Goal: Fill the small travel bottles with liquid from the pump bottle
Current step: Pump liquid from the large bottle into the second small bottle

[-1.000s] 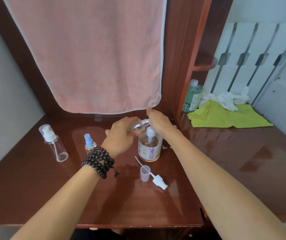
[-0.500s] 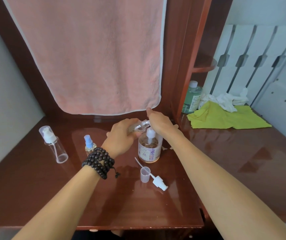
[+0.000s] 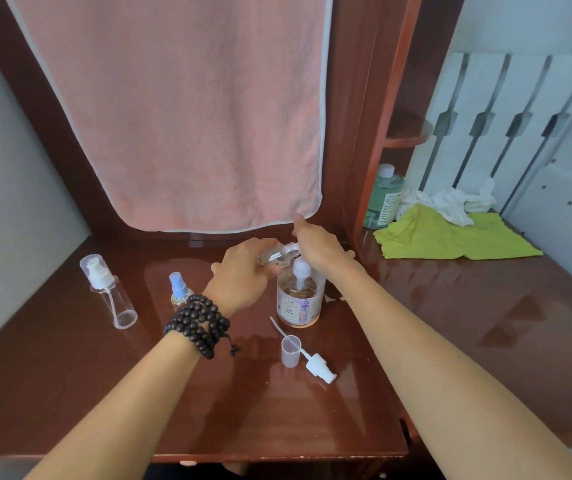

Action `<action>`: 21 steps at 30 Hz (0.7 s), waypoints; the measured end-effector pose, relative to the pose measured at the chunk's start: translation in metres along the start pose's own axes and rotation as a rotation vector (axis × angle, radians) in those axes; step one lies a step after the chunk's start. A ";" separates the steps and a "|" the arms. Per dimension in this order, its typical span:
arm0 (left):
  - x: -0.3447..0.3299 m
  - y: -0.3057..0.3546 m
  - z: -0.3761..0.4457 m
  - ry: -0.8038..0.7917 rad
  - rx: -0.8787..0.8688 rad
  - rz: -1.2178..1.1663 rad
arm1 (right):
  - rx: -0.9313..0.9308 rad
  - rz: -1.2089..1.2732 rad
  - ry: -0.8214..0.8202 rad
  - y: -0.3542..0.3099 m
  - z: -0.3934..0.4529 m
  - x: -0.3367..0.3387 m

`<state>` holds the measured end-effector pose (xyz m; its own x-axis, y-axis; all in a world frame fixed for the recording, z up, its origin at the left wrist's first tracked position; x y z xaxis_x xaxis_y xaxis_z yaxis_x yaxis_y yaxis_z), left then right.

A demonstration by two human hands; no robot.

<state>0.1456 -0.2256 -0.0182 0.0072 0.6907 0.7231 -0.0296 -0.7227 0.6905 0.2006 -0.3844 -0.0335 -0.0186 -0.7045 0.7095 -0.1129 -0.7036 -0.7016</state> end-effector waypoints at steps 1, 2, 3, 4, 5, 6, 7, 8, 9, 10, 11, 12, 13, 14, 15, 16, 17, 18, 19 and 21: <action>0.000 0.001 0.000 -0.004 0.002 0.002 | -0.005 0.003 -0.003 0.000 0.001 -0.001; -0.002 0.000 0.000 -0.007 0.005 0.004 | -0.010 0.004 -0.006 0.002 0.002 -0.003; -0.003 -0.001 -0.001 -0.002 0.009 0.007 | -0.013 -0.002 -0.004 0.003 0.004 -0.005; -0.005 -0.003 -0.001 0.002 0.016 0.012 | -0.020 -0.016 -0.003 0.005 0.006 -0.008; -0.008 -0.004 -0.001 0.000 0.026 0.015 | -0.035 -0.030 -0.002 0.008 0.007 -0.011; -0.011 -0.005 -0.001 -0.002 0.030 0.011 | -0.047 -0.037 0.002 0.012 0.008 -0.014; -0.013 -0.007 -0.002 -0.006 0.029 0.001 | -0.056 -0.035 0.007 0.014 0.008 -0.018; -0.014 -0.007 -0.002 -0.011 0.024 -0.010 | -0.060 -0.032 0.009 0.016 0.009 -0.020; -0.014 -0.007 -0.003 -0.017 0.020 -0.014 | -0.058 -0.031 0.006 0.016 0.008 -0.021; -0.013 -0.006 -0.003 -0.021 0.016 -0.012 | -0.053 -0.030 0.000 0.014 0.008 -0.020; -0.010 -0.005 -0.003 -0.024 0.013 -0.011 | -0.046 -0.024 -0.009 0.012 0.006 -0.018; -0.007 -0.004 -0.003 -0.025 0.009 -0.013 | -0.035 -0.013 -0.017 0.009 0.005 -0.014; -0.004 -0.002 -0.002 -0.019 0.002 -0.014 | -0.020 -0.005 -0.020 0.006 0.005 -0.010; -0.001 -0.001 -0.001 -0.012 0.001 -0.007 | -0.002 -0.003 -0.019 0.004 0.005 -0.006; 0.001 0.002 0.000 -0.009 0.001 0.003 | 0.007 -0.001 -0.016 0.002 0.006 -0.002; 0.001 0.001 0.000 -0.013 0.010 0.008 | 0.007 0.001 -0.017 0.002 0.007 -0.001; 0.001 0.001 0.000 -0.014 0.010 0.007 | 0.008 0.002 -0.013 0.002 0.007 -0.002; -0.001 0.000 0.000 -0.015 0.009 0.006 | 0.006 0.000 -0.012 0.004 0.008 -0.004; -0.003 -0.001 0.000 -0.014 0.011 0.009 | -0.002 -0.008 -0.011 0.006 0.010 -0.007; -0.010 -0.005 0.000 -0.012 0.021 0.006 | -0.032 -0.025 -0.008 0.013 0.012 -0.014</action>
<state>0.1456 -0.2289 -0.0283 0.0191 0.6860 0.7274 -0.0089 -0.7274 0.6862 0.2109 -0.3843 -0.0531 -0.0072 -0.6875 0.7261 -0.1453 -0.7177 -0.6810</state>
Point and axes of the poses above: each hand's wrist, its own z-axis towards the middle knuckle, its own x-axis out of the back of the hand, y = z × x, the point moved 4 cm from there along z, towards the middle knuckle, and after that the axes turned 15 degrees about x, right-handed, at the moved point
